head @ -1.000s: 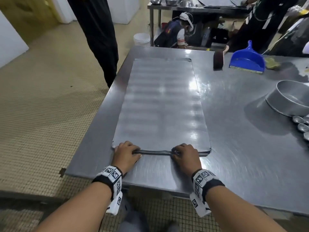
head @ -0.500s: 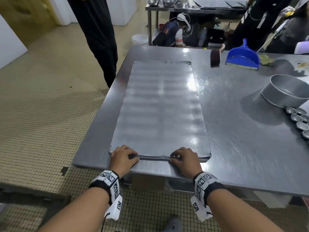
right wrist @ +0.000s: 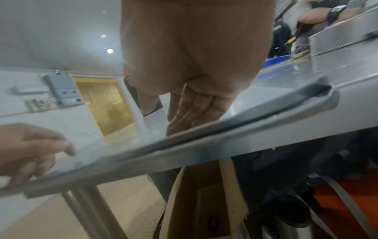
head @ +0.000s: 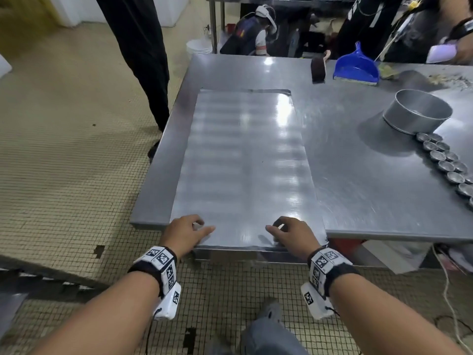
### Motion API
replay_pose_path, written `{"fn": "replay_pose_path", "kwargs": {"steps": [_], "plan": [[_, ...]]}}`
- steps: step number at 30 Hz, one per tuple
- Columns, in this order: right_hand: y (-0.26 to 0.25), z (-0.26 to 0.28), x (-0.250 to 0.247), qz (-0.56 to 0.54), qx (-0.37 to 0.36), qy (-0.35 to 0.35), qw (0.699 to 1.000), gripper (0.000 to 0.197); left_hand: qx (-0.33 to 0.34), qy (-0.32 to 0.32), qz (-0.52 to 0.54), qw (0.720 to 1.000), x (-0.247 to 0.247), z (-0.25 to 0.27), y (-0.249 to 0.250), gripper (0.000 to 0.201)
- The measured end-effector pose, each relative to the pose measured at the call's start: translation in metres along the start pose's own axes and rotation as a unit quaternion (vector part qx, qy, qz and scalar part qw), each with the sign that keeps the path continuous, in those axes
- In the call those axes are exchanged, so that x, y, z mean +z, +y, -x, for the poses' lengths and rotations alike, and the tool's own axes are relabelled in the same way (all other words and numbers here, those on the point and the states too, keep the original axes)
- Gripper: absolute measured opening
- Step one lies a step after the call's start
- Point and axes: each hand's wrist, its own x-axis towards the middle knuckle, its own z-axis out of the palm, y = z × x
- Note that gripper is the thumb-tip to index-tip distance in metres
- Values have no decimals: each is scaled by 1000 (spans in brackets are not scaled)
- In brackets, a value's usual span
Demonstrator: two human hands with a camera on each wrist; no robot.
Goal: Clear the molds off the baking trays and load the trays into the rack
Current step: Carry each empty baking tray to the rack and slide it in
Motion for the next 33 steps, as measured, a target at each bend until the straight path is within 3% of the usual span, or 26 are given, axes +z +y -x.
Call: {"fn": "replay_pose_path", "kwargs": {"steps": [3, 6, 8, 10, 13, 19, 23, 28, 33], "plan": [[16, 5, -15, 24, 31, 76, 996, 37, -22, 50, -11, 998, -4, 7, -18, 54], [41, 11, -23, 71, 112, 157, 979, 57, -88, 99, -12, 991, -2, 15, -38, 72], [51, 18, -18, 46, 185, 159, 969, 73, -124, 84, 62, 987, 4, 17, -46, 77], [56, 23, -10, 0, 214, 156, 964, 82, -121, 45, 144, 981, 9, 18, -50, 82], [59, 23, -9, -69, 209, 147, 964, 89, -123, 15, 185, 975, 16, 14, -58, 93], [74, 28, -17, -82, 169, 108, 976, 94, -82, -28, 256, 963, 9, 10, -60, 82], [84, 41, -26, -137, 136, 76, 978, 100, -97, -77, 268, 955, 7, 10, -64, 100], [97, 40, -39, -154, 142, 41, 977, 113, -121, -19, 263, 957, 25, 12, -50, 86], [111, 46, -47, -189, 137, 21, 972, 111, -123, 22, 243, 962, 44, 22, -38, 92]]}}
